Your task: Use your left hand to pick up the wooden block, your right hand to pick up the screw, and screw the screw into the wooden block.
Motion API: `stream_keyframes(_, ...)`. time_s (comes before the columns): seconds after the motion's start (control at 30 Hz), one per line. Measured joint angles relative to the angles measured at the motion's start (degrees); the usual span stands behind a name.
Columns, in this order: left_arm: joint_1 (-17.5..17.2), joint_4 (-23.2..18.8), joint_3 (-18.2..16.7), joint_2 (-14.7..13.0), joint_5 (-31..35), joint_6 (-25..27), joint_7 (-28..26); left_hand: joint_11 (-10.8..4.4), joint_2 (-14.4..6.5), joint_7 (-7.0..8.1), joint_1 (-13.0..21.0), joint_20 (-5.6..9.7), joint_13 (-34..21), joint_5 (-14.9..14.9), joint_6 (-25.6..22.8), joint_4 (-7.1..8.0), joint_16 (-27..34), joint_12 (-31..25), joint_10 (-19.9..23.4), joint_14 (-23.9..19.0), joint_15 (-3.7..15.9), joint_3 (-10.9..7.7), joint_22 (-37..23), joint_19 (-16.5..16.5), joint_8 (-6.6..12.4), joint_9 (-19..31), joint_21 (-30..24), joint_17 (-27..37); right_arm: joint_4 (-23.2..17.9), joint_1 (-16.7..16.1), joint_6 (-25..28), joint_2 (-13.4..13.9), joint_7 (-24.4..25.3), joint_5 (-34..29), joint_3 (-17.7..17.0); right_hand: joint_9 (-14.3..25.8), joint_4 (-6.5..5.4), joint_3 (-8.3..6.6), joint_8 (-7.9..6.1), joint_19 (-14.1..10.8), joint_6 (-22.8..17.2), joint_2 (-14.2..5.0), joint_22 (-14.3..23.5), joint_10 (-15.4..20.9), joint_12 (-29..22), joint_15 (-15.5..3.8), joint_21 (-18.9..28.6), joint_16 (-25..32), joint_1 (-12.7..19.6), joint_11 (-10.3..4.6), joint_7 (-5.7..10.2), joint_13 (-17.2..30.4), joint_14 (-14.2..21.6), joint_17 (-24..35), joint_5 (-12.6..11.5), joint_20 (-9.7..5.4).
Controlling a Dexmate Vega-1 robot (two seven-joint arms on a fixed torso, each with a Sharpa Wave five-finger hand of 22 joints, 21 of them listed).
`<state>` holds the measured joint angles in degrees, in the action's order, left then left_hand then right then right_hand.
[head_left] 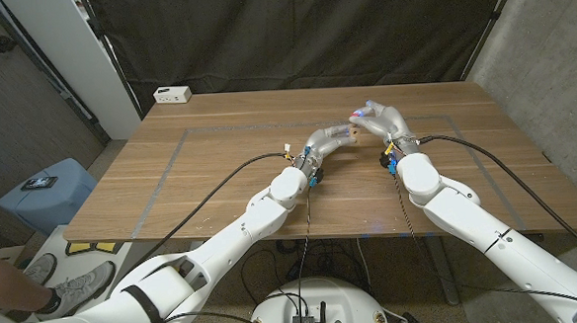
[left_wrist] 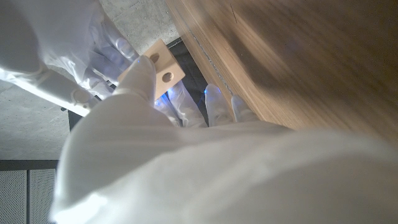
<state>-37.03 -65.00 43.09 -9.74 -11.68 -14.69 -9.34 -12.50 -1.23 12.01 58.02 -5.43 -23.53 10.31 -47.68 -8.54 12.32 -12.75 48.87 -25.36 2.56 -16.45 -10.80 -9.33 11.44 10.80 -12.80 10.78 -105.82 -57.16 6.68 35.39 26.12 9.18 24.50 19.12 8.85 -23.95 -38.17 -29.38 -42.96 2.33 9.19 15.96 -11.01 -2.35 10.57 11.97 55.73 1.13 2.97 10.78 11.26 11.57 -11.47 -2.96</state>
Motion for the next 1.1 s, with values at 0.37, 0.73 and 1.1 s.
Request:
stream_keyframes(0.37, 0.0, 0.0, 0.0, 0.0, 0.0, 0.0, 0.0, 0.0, -0.3, -0.14, 0.3, 0.0, -0.3, 0.0, -0.1, -0.01, 0.0, 0.1, 0.0, 0.0, 0.0, 0.14, 0.0, 0.0, -0.06, 0.0, 0.0, 0.0, 0.3, 0.0, -0.3, 0.0, 0.0, 0.0, 0.0, 0.0, 0.21, 0.21, 0.01, 0.0, 0.0, 0.0, 0.0, 0.0, 0.0, 0.0, 0.0, 0.0, 0.0, 0.0, 0.0, 0.0, 0.0, 0.0, 0.0, 0.0)
stream_keyframes(0.73, 0.0, -0.1, 0.0, 0.0, 0.0, 0.0, 0.1, 0.0, -0.3, -0.24, 0.3, -0.21, -0.3, 0.0, -0.2, -0.02, 0.0, 0.1, 0.0, 0.0, 0.0, 0.15, 0.0, -0.2, 0.02, 0.0, 0.0, 0.0, 0.6, -0.2, -0.9, 0.0, 0.1, -0.2, 0.0, 0.0, 0.23, 0.22, -0.14, 0.0, 0.0, 0.0, 0.0, 0.0, 0.0, 0.0, 0.0, 0.0, 0.0, 0.0, 0.0, 0.0, 0.0, 0.0, 0.0, 0.0)
stream_keyframes(1.1, -0.1, -0.3, 0.0, 0.0, 0.0, 0.2, 0.2, 0.0, -0.3, -0.23, 0.3, -0.21, -0.3, 0.0, -0.2, -0.02, 0.0, 0.2, 0.0, 0.0, 0.0, 0.15, 0.0, -0.2, 0.01, 0.0, 0.0, 0.0, 1.0, -0.2, -1.3, -0.1, 0.2, -0.3, 0.1, -0.1, 0.27, 0.27, -0.21, 0.0, 0.0, -0.24, 0.0, 0.1, 0.0, 0.0, 0.0, 0.0, 0.2, -0.11, 0.0, 0.0, 0.0, -0.1, 0.0, 0.0)
